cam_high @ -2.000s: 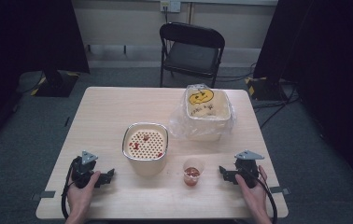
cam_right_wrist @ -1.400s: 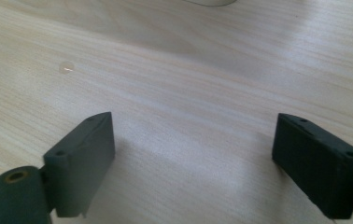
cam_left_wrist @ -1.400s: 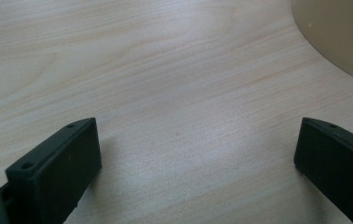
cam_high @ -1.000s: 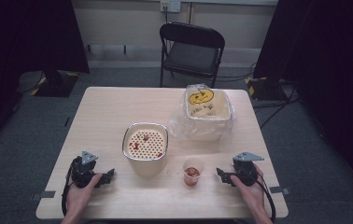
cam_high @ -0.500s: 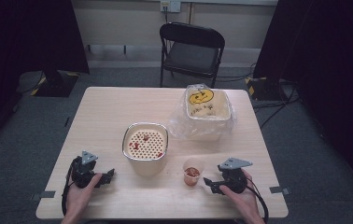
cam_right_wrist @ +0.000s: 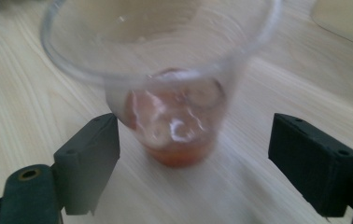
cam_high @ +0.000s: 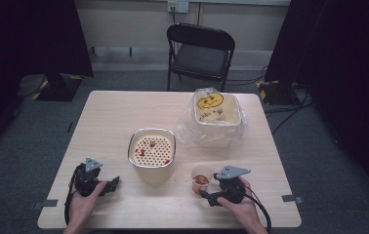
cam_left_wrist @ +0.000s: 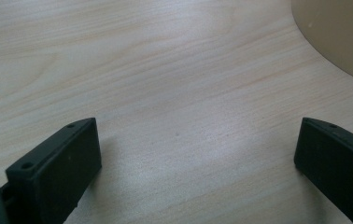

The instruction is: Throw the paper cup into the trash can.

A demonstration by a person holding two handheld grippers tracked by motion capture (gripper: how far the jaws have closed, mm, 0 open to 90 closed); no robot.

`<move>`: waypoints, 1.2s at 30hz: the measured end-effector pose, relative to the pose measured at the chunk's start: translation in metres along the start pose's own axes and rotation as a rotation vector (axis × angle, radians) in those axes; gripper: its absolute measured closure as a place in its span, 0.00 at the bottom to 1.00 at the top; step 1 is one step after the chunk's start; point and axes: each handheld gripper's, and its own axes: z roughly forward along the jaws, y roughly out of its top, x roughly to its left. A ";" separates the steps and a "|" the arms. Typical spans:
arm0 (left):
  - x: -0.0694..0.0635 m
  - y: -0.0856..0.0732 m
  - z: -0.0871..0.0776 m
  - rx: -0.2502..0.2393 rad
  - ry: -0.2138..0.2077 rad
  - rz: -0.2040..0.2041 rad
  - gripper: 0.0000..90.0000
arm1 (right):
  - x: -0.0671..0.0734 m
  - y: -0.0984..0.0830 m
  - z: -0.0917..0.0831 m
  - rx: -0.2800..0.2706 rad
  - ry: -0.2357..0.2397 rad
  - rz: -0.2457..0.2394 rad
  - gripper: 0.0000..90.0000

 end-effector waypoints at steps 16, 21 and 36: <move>0.000 0.000 0.000 -0.001 0.000 0.000 0.00 | 0.000 0.009 0.025 -0.050 0.047 -0.007 0.32; 0.000 0.000 0.000 0.000 0.000 0.000 0.00 | 0.001 0.009 0.028 -0.050 0.044 -0.029 0.41; 0.000 0.000 0.000 0.000 0.000 0.000 0.00 | -0.002 0.024 0.014 -0.052 0.048 -0.021 0.47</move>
